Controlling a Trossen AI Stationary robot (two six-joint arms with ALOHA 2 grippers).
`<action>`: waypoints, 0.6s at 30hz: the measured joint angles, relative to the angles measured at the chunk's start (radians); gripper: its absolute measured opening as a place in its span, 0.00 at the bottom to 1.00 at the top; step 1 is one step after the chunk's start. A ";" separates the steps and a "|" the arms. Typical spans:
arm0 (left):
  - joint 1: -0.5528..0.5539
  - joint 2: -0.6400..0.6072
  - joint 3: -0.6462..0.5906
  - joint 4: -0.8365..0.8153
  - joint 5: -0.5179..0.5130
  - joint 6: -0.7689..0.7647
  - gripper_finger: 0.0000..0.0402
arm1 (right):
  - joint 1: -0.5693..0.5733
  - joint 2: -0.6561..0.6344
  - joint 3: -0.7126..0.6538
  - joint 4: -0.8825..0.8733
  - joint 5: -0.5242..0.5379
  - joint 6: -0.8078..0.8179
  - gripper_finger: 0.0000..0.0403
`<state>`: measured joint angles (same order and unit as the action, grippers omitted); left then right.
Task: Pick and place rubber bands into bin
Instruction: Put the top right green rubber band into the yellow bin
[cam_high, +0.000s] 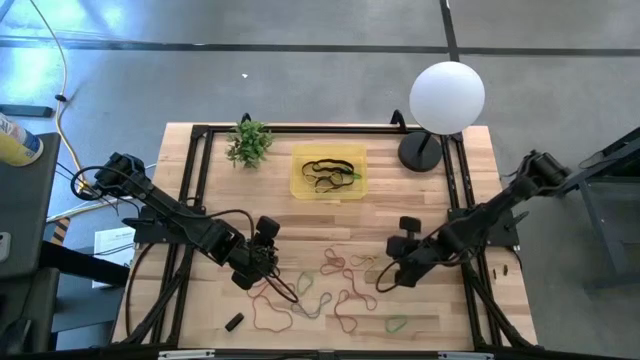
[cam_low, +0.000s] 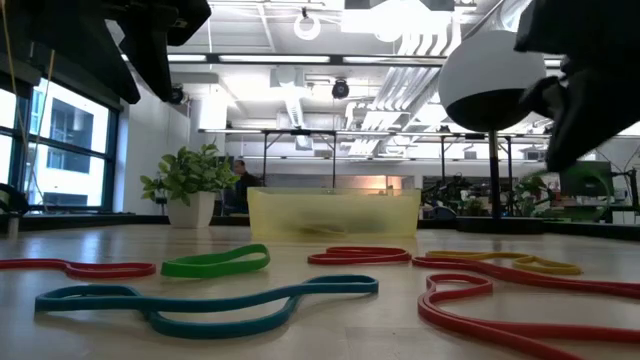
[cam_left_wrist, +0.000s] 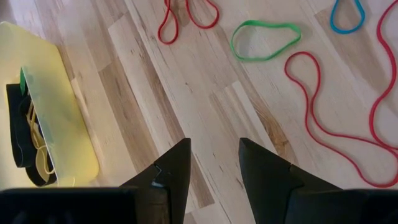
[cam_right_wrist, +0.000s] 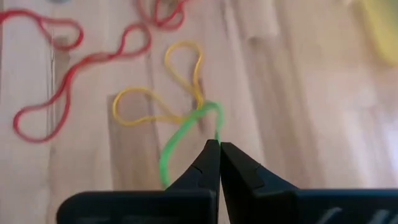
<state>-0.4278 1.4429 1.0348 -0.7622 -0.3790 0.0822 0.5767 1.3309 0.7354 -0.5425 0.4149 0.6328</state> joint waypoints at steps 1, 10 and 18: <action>0.000 0.000 0.000 0.000 0.000 0.000 0.31 | -0.002 -0.007 0.000 0.001 0.018 -0.013 0.00; 0.000 0.000 0.000 0.003 -0.006 -0.001 0.31 | -0.065 -0.052 0.001 0.064 0.195 -0.210 0.00; 0.001 0.000 0.000 0.006 -0.020 -0.005 0.31 | -0.223 -0.054 0.001 0.286 0.233 -0.492 0.00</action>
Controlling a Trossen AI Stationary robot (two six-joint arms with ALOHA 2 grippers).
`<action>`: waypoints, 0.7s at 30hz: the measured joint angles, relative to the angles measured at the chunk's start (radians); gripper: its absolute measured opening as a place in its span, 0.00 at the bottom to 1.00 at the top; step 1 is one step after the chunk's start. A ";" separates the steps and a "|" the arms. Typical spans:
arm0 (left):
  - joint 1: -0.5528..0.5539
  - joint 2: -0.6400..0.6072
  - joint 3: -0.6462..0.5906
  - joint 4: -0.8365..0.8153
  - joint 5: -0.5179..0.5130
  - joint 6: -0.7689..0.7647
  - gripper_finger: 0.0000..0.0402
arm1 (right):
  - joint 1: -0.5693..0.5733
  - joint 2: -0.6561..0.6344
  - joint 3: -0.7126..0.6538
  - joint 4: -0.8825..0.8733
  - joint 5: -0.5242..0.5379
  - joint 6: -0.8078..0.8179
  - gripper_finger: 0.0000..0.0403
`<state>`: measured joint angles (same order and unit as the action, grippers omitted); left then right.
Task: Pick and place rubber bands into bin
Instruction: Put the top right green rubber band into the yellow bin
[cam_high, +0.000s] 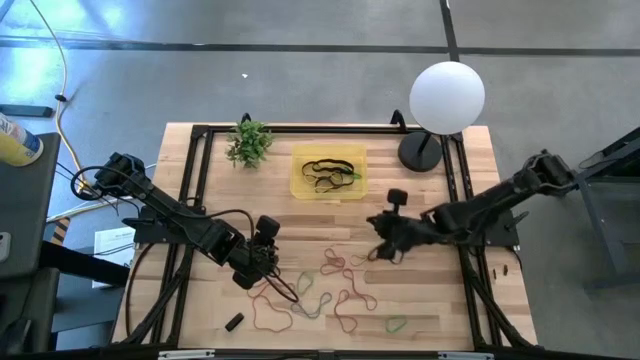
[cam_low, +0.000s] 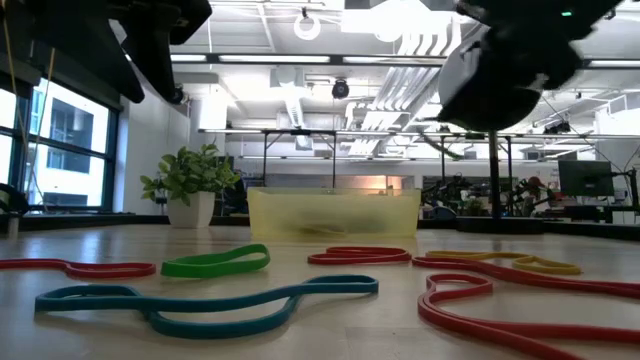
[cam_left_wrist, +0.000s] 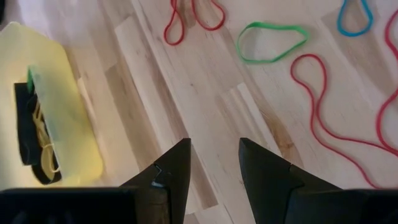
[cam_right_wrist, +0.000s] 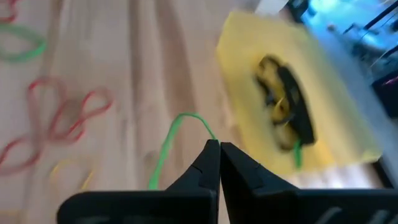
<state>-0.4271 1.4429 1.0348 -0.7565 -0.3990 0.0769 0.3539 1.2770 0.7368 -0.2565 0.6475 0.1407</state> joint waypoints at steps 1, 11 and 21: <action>0.000 0.000 0.000 0.000 -0.008 -0.002 0.31 | -0.025 0.000 0.000 0.036 -0.002 -0.036 0.00; 0.000 0.000 0.000 0.004 -0.067 -0.003 0.31 | -0.301 0.000 0.001 0.253 -0.101 -0.242 0.00; 0.000 0.000 0.000 0.004 -0.091 -0.001 0.31 | -0.535 0.138 0.002 0.404 -0.232 -0.239 0.00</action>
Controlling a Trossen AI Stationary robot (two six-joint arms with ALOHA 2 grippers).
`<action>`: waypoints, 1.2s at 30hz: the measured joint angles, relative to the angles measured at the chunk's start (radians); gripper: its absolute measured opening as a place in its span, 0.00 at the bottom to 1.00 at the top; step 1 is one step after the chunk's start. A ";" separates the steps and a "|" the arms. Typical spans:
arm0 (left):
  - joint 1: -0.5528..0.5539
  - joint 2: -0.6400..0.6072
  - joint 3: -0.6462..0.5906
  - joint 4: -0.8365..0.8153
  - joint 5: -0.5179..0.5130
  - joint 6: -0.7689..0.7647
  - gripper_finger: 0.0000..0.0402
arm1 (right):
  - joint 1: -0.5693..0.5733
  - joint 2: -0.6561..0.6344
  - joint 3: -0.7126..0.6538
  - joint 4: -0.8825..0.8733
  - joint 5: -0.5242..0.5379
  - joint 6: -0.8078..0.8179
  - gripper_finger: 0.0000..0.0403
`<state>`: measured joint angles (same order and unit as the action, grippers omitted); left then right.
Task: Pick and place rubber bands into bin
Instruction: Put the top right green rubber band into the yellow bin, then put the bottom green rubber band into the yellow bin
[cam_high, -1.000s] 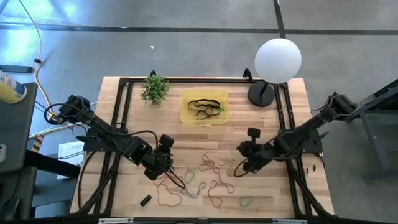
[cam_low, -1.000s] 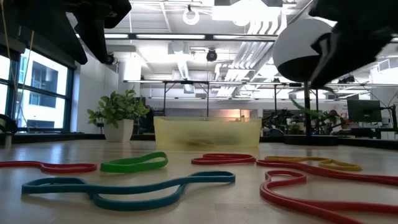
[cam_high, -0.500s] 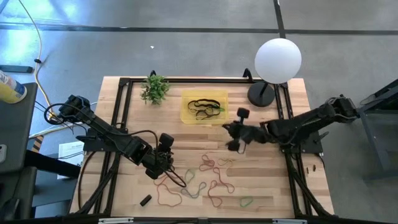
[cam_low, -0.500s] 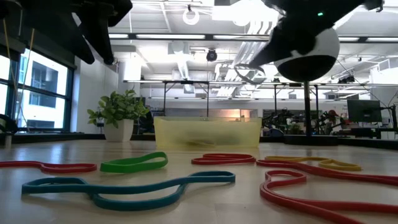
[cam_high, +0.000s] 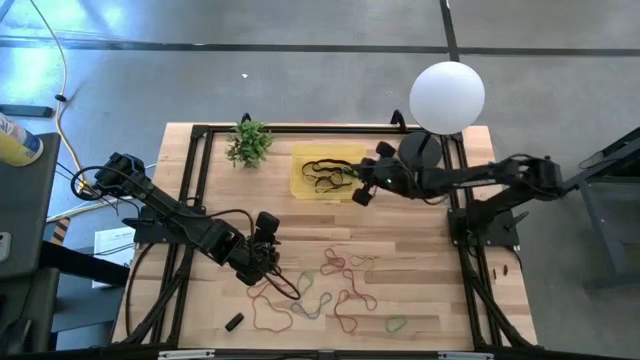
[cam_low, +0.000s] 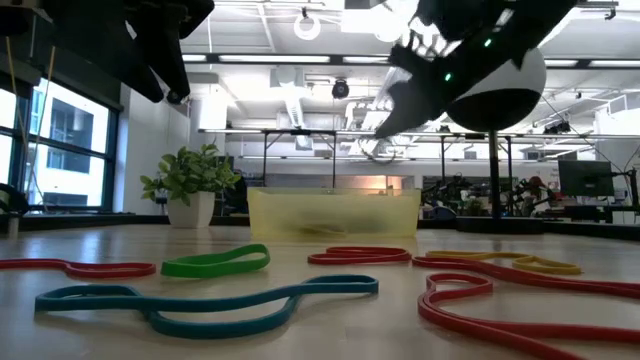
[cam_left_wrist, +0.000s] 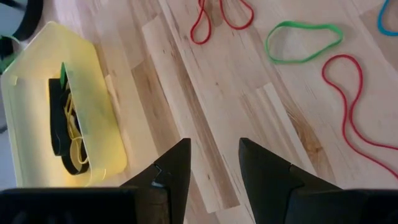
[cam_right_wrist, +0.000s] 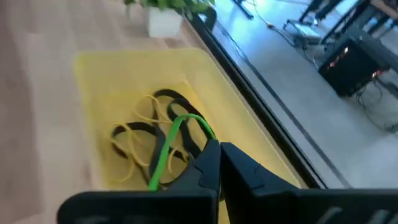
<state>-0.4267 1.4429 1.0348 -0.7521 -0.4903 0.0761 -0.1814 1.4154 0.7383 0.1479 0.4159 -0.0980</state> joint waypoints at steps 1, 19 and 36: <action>0.000 0.000 0.000 0.000 0.000 0.000 0.31 | -0.015 0.024 0.000 0.012 -0.008 0.008 0.00; 0.001 0.000 0.000 0.003 -0.001 -0.002 0.31 | -0.093 0.135 0.000 0.021 -0.152 0.098 0.22; -0.113 0.000 0.000 0.002 -0.019 -0.108 0.31 | 0.143 -0.146 -0.001 -0.164 -0.183 0.011 0.48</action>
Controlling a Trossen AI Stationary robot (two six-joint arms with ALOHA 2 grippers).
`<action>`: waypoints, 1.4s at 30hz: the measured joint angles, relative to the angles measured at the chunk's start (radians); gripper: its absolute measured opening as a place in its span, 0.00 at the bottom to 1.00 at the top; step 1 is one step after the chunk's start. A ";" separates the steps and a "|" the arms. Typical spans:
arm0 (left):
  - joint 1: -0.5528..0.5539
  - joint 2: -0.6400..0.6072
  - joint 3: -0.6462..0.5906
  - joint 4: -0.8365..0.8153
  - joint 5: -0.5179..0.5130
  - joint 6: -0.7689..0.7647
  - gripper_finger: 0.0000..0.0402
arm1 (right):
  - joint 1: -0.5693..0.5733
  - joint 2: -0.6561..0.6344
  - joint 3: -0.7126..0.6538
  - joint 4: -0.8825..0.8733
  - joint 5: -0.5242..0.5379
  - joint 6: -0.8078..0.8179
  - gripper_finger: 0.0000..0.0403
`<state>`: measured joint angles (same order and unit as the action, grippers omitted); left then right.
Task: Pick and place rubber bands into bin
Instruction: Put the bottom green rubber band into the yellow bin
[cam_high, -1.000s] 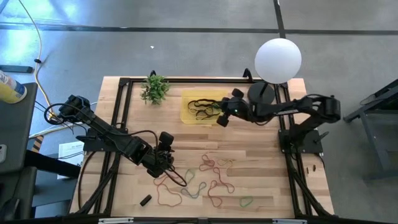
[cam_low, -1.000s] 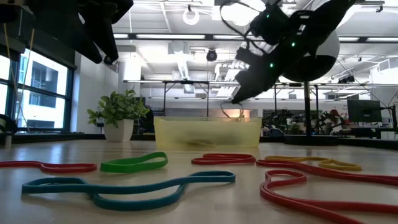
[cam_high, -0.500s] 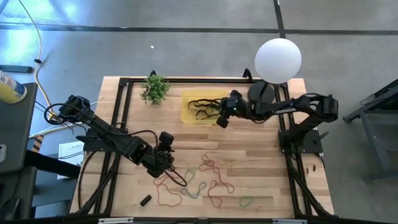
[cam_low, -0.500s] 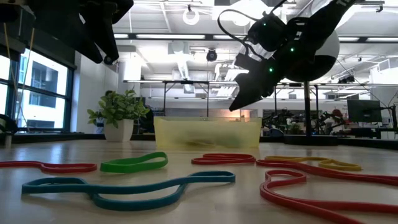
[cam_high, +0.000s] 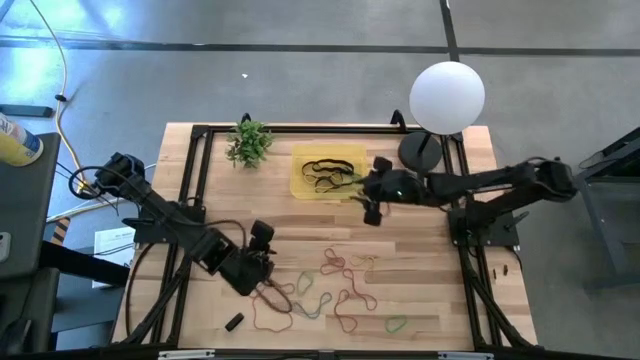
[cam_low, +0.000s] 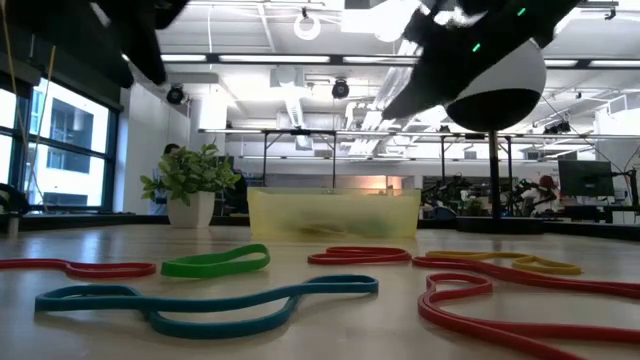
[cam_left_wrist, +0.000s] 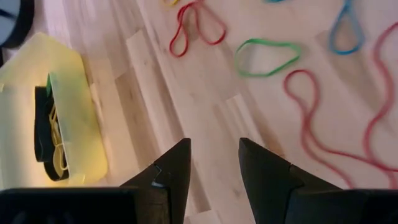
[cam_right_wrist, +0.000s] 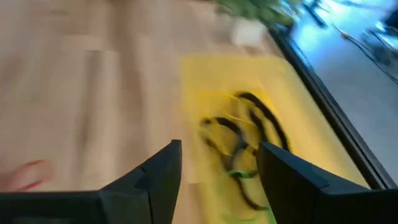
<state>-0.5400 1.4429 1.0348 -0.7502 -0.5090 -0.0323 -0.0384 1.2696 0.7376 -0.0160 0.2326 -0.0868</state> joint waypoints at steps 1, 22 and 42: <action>-0.023 0.000 0.000 0.000 -0.015 -0.018 0.31 | 0.028 -0.021 0.000 -0.013 -0.001 0.001 0.48; -0.174 0.044 -0.001 0.034 -0.140 -0.122 0.31 | 0.647 -0.092 0.000 -0.250 0.007 0.588 0.34; -0.173 0.061 -0.001 0.087 -0.244 -0.130 0.31 | 1.002 0.287 0.000 -0.072 0.108 1.033 0.34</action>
<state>-0.7128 1.5043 1.0340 -0.6631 -0.7535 -0.1627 0.9634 1.5570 0.7376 -0.0876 0.3411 0.9459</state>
